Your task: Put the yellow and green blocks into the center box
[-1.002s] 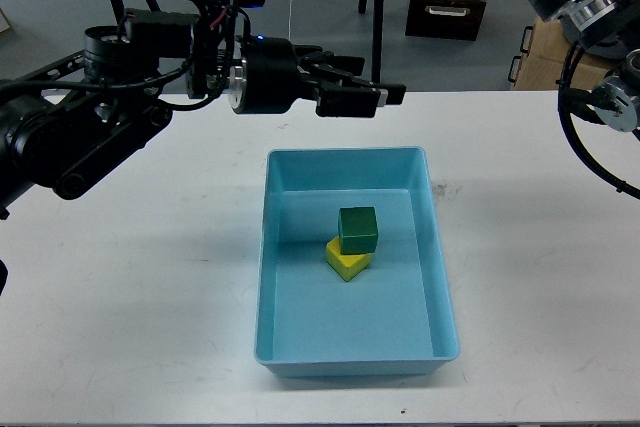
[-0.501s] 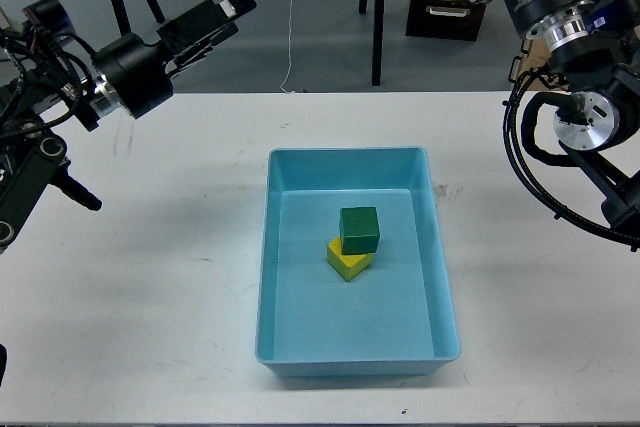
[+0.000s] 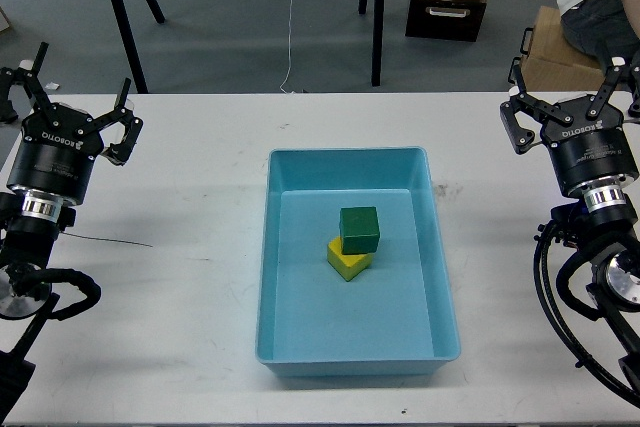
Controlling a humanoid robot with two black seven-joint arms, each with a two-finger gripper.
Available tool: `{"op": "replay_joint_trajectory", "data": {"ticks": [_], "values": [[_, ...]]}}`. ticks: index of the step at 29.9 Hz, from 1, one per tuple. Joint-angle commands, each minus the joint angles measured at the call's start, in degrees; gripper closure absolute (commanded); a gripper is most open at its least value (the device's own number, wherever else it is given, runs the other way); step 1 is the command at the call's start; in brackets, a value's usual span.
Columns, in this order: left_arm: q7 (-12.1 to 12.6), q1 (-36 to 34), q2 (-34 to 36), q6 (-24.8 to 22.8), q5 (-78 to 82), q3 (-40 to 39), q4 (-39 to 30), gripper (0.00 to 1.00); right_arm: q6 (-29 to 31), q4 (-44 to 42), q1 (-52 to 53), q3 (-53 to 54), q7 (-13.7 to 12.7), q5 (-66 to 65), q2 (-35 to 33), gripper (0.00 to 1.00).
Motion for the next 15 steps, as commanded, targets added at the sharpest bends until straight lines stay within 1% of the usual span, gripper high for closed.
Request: {"op": "replay_joint_trajectory", "data": {"ticks": [1,5,8,10,11,12,15], "values": [[0.1,5.8,-0.7,2.5,-6.9,0.3,-3.7,0.0,0.5,1.7,-5.1,2.4,-0.9,0.1,4.1,0.01],[0.8,11.0,-3.2,2.2,-7.7,0.3,-6.8,0.0,3.1,2.0,-8.8,3.8,-0.9,0.2,6.7,0.01],[2.8,12.9,-4.3,2.1,-7.7,0.3,-8.1,0.0,5.2,2.3,-10.5,3.7,-0.9,0.2,6.9,0.01],[4.8,13.3,-4.5,2.2,-7.7,0.6,-8.8,0.0,5.9,2.8,-11.9,3.6,-0.9,0.2,6.9,0.01],[5.3,13.8,-4.5,2.4,-7.7,1.0,-9.1,0.0,6.0,3.0,-12.5,3.4,-0.9,0.2,6.9,0.01],[5.5,14.0,-4.5,2.7,-7.7,1.7,-9.2,0.0,6.2,3.1,-13.1,3.5,-0.9,0.2,7.0,0.01],[5.3,14.9,-4.8,1.7,-7.7,3.0,-9.5,0.0,6.6,3.5,-14.7,3.6,-0.9,0.3,7.0,0.01]]}}
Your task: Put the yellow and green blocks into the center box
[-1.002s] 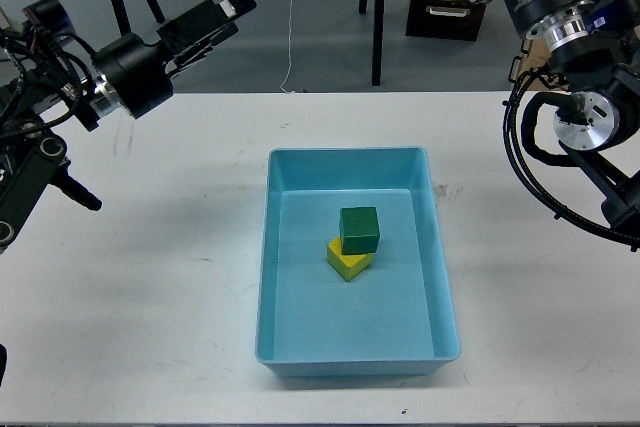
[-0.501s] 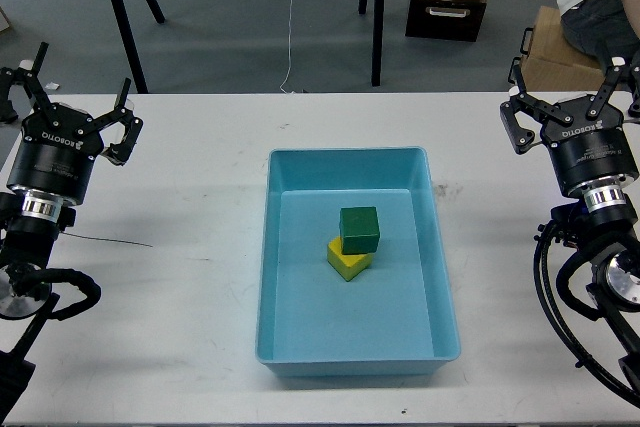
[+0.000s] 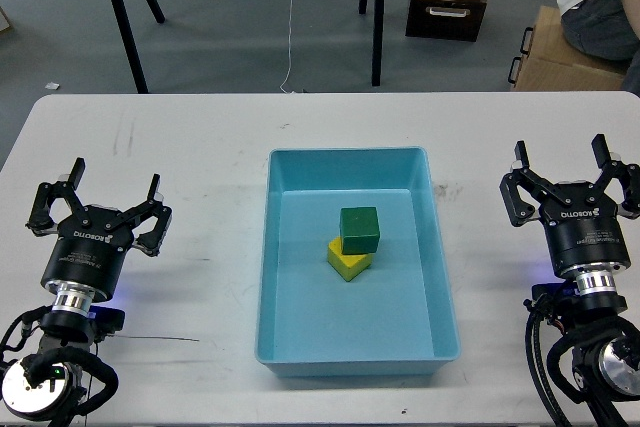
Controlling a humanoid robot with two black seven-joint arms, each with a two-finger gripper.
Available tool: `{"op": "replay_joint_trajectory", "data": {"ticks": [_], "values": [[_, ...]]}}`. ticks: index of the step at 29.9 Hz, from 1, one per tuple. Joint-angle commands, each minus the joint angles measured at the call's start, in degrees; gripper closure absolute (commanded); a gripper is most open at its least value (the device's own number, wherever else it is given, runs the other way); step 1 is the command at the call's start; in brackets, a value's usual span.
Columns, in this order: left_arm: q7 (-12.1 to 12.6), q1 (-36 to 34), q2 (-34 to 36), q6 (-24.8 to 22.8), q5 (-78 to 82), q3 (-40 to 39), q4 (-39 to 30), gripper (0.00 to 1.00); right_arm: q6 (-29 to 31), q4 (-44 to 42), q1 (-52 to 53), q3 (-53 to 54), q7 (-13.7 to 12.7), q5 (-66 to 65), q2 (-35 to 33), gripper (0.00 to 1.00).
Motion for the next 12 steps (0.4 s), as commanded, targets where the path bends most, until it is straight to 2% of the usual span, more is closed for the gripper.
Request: {"op": "replay_joint_trajectory", "data": {"ticks": [1,6,12], "values": [[0.1,1.3,-0.7,-0.9,0.0,1.2,-0.3,0.0,1.0,0.7,-2.0,-0.2,-0.1,0.0,0.0,0.01],[-0.7,2.3,-2.9,-4.2,0.0,0.9,-0.8,0.0,3.6,1.5,-3.8,-0.6,0.0,0.0,0.1,0.01],[-4.1,2.6,-3.0,-4.5,-0.1,0.7,-0.9,0.0,3.9,1.6,-4.8,-0.6,0.0,0.0,0.2,0.01]]}}
